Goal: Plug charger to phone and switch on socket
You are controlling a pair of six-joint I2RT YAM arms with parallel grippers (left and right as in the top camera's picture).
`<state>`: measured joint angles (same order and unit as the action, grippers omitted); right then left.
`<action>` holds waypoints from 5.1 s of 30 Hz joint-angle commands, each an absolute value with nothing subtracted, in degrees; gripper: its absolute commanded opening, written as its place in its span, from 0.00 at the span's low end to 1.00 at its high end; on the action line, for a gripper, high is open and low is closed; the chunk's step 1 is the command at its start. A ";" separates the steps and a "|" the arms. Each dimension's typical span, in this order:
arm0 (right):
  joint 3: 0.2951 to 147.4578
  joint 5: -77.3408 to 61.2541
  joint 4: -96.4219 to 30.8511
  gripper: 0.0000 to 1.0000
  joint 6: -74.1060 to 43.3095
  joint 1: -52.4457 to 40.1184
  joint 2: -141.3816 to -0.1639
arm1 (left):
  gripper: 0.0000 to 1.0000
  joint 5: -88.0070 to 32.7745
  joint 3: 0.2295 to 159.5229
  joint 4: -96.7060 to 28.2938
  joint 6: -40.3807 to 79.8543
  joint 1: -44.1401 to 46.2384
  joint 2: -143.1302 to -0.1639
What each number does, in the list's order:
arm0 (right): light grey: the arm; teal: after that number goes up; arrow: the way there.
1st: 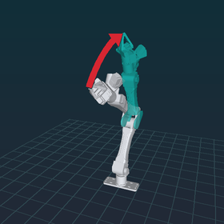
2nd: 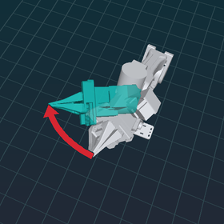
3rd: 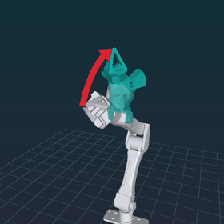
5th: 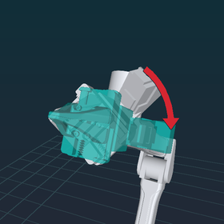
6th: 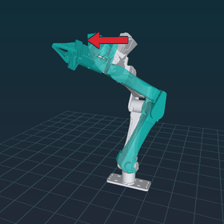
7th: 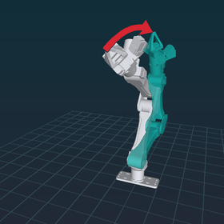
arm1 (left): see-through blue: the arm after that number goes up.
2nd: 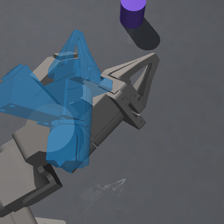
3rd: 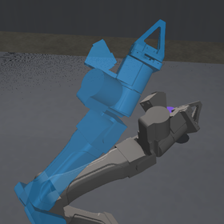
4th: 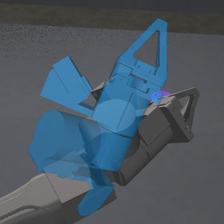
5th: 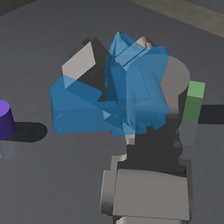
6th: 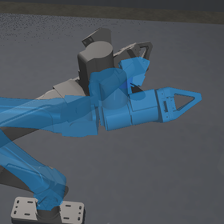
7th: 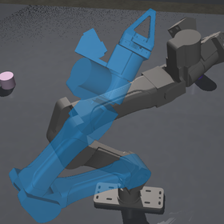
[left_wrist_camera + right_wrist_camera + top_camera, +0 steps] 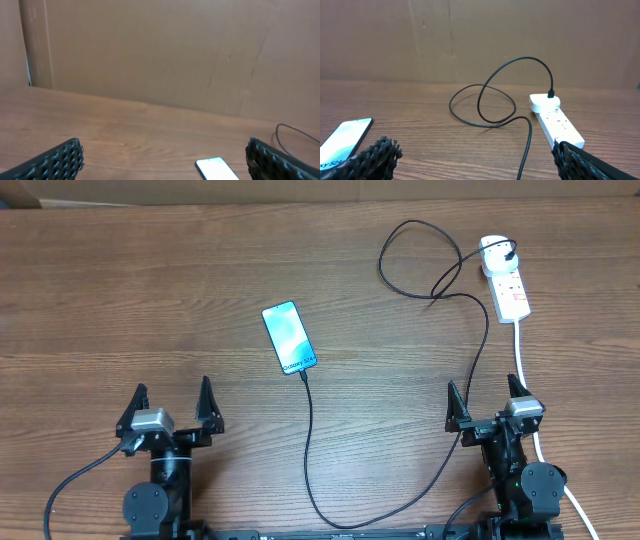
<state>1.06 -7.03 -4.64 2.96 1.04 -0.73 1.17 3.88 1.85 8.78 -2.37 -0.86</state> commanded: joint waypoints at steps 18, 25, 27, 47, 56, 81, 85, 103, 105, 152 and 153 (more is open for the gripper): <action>0.47 -6.48 -4.40 1.00 2.61 1.13 -0.38 | 1.00 4.16 0.27 1.17 6.39 -2.66 -0.19; 0.47 -6.48 -4.40 1.00 2.61 1.13 -0.38 | 1.00 10.11 0.27 -3.60 5.89 -2.66 -0.19; 0.47 -6.48 -4.40 1.00 2.61 1.13 -0.38 | 1.00 10.17 0.27 -3.42 3.40 -2.66 -0.19; 0.47 -6.48 -4.40 1.00 2.61 1.13 -0.38 | 1.00 7.11 0.32 -4.05 -0.69 -2.61 -0.19; 0.47 -6.48 -4.38 1.00 2.61 1.13 -0.38 | 1.00 6.96 0.32 -4.10 -0.69 -2.61 -0.19; 0.47 -6.48 -4.38 1.00 2.61 1.13 -0.38 | 1.00 7.01 0.32 -3.88 -1.30 -2.61 -0.21; 0.47 -6.48 -4.38 1.00 2.61 1.13 -0.38 | 1.00 7.01 0.32 -3.88 -1.30 -2.61 -0.21; 0.47 -6.48 -4.38 1.00 2.61 1.13 -0.38 | 0.99 7.01 0.32 -3.86 -1.30 -2.61 -0.21; 0.47 -6.48 -4.38 1.00 2.61 1.13 -0.38 | 0.99 7.01 0.32 -3.86 -1.30 -2.61 -0.21; 0.47 -6.48 -4.38 1.00 2.61 1.13 -0.38 | 0.99 7.01 0.32 -3.86 -1.30 -2.61 -0.21; 0.47 -6.48 -4.38 1.00 2.61 1.13 -0.38 | 1.00 7.01 0.32 -3.86 -1.30 -2.61 -0.21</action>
